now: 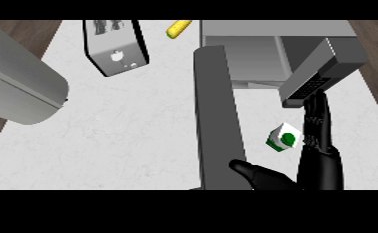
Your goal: Pick up the milk, place it into the microwave and close the microwave
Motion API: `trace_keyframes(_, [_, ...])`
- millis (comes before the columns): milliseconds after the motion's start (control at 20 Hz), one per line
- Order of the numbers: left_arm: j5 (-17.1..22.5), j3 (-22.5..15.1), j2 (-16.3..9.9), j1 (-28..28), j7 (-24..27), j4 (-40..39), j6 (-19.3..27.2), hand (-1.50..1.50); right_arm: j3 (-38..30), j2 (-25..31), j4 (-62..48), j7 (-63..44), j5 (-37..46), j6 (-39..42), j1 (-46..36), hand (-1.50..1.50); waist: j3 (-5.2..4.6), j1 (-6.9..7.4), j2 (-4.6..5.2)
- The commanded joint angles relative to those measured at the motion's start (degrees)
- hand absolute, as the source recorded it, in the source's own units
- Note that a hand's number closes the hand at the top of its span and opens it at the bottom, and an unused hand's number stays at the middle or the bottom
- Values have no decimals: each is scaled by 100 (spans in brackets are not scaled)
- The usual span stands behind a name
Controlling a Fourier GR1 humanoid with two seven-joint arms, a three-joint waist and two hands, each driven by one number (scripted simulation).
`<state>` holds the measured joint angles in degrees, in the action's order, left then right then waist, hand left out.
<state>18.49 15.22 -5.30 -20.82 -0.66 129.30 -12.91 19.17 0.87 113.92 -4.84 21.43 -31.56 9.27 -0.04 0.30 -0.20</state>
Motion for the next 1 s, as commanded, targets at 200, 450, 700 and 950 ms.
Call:
trace_keyframes(200, [353,315,112,-391,-141,356,-301,-150,-533,73,-732,1244,-948,-14,650,-150,7,-17,10])
trace_keyframes(450, [248,501,199,-385,314,-139,-752,-150,-875,-48,-1461,1503,-989,-200,312,-150,3,-12,14])
trace_keyframes(700, [709,820,-8,-337,-173,155,-714,-150,-1437,34,-2425,2655,-1727,134,548,-150,7,-14,14])
trace_keyframes(950, [460,759,179,-145,-222,137,-791,-150,-1971,159,-3218,3057,-2182,533,-119,-150,6,-7,19])
